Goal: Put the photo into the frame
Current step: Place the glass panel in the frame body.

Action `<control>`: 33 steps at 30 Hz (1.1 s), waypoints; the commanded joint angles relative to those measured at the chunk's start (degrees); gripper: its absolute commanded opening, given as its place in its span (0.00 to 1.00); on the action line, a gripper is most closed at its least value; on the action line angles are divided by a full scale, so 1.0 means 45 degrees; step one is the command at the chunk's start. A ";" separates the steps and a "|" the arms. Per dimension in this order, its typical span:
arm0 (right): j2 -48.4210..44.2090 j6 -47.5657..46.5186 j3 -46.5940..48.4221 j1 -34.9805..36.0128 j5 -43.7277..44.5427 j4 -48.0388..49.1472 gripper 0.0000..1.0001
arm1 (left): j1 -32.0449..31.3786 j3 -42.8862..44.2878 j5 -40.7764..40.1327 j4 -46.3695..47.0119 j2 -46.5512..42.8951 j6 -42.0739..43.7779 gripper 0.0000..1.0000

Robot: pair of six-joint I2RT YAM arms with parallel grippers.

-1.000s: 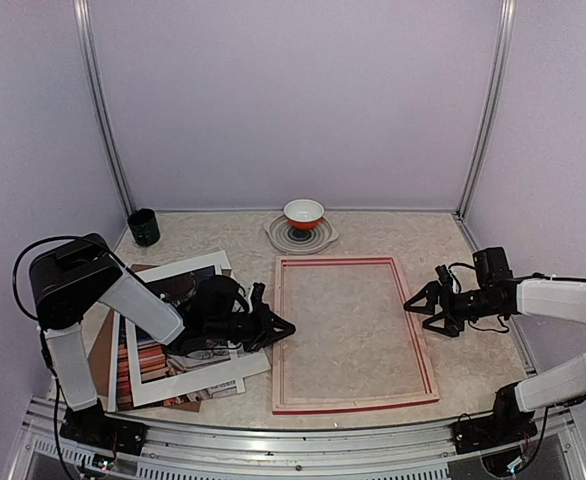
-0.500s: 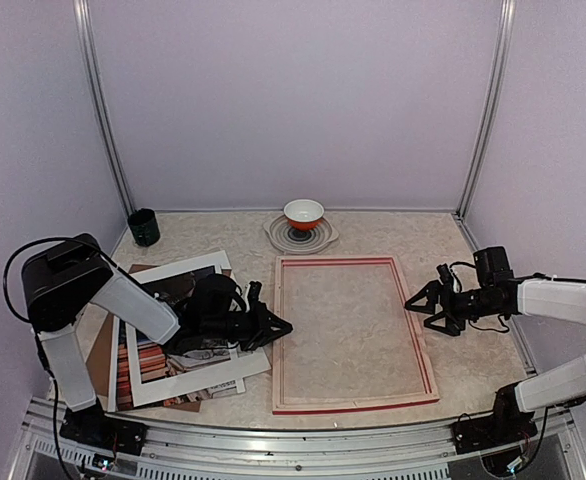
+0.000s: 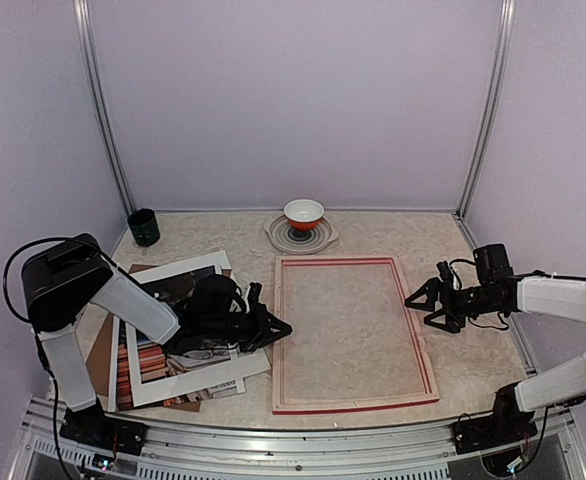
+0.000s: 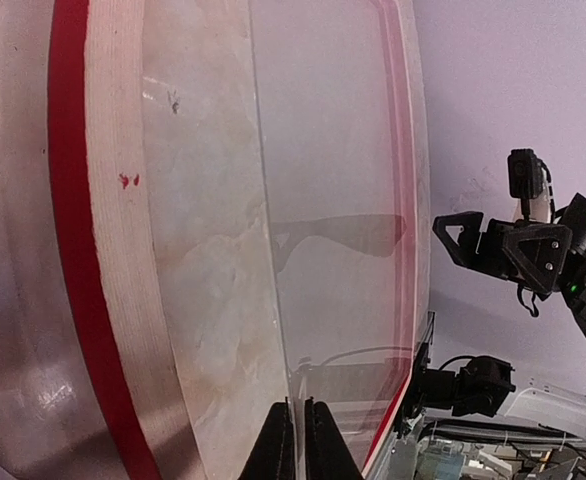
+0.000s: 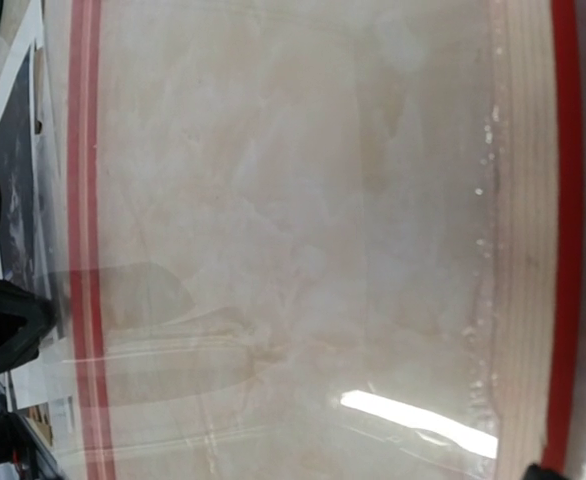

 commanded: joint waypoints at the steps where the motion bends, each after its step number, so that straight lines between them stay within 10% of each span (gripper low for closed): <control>1: 0.0160 -0.0240 0.0348 -0.0148 0.0075 -0.0140 0.99 | 0.0014 0.0182 0.0192 -0.0313 -0.0264 0.0372 0.06; 33: 0.0336 -0.0463 0.0368 -0.0147 0.0334 -0.0281 0.99 | 0.0005 0.0219 0.0484 -0.0234 0.0175 0.0374 0.10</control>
